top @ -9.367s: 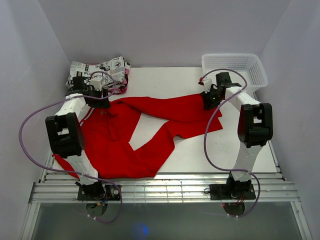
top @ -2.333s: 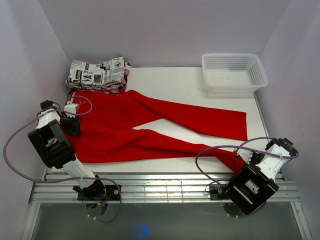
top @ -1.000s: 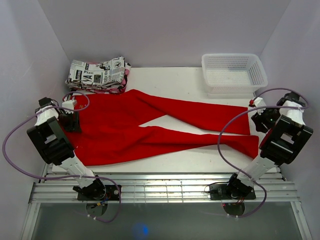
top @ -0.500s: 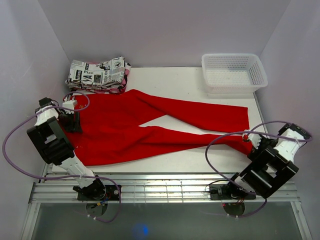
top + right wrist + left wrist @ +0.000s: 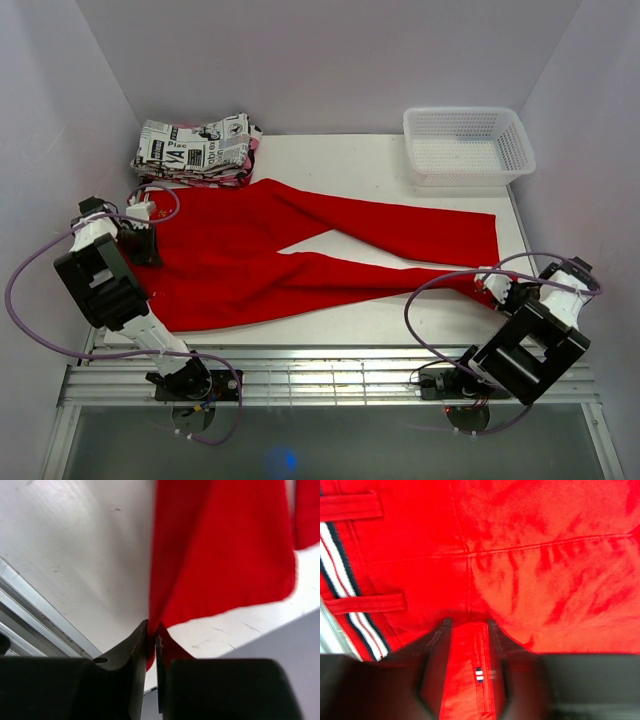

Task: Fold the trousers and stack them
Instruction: Flatten the trousers out

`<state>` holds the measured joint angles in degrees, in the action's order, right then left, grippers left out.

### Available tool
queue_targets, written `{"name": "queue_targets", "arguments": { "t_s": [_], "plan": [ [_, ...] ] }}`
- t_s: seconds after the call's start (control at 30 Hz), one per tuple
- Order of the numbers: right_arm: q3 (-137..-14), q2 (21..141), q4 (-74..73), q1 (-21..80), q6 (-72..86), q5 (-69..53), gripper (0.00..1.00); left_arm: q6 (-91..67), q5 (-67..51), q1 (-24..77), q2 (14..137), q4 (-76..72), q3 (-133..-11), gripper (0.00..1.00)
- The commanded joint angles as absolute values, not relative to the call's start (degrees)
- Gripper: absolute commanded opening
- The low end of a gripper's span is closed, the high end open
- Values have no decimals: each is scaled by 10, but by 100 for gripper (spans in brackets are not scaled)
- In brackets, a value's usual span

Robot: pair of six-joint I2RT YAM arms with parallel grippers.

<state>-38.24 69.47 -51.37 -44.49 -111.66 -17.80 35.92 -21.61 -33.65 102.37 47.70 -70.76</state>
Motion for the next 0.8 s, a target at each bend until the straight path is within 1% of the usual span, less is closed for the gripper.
{"name": "queue_targets", "arguments": {
  "t_s": [0.0,0.03,0.07,0.17,0.2,0.23,0.3,0.47,0.57,0.6,0.63,0.7,0.73,0.77],
  "plan": [
    [-468,704,-539,-443,-1090,-201,13,368,-249,-337,978,480,-696,40],
    [-492,703,-561,-444,-1086,-206,8,373,-255,-337,966,476,-681,36],
    [-539,702,-611,-444,-1089,-216,8,384,-269,-337,953,474,-672,32],
    [-623,700,-694,-445,-1106,-229,8,397,-281,-337,902,463,-641,24],
    [-639,700,-708,-442,-1110,-229,8,397,-279,-337,895,461,-636,17],
    [-655,701,-722,-441,-1113,-226,8,399,-275,-337,889,457,-628,13],
    [-690,706,-751,-439,-1116,-200,8,400,-255,-337,889,453,-623,0],
    [-725,703,-751,-440,-1117,-140,8,393,-231,-339,881,412,-606,0],
    [-740,724,-750,-430,-1115,-144,8,376,-225,-339,892,398,-620,0],
    [-744,738,-744,-401,-1096,-139,8,369,-222,-340,899,393,-631,0],
    [-747,777,-719,-381,-1032,-128,8,361,-219,-340,904,383,-636,0],
    [-746,828,-691,-329,-971,-85,8,352,-215,-340,913,377,-658,0],
    [-745,879,-676,-316,-914,-72,8,349,-217,-340,915,386,-667,0],
    [-744,905,-652,-302,-889,-45,8,349,-224,-341,915,394,-676,8]
  ]
}}
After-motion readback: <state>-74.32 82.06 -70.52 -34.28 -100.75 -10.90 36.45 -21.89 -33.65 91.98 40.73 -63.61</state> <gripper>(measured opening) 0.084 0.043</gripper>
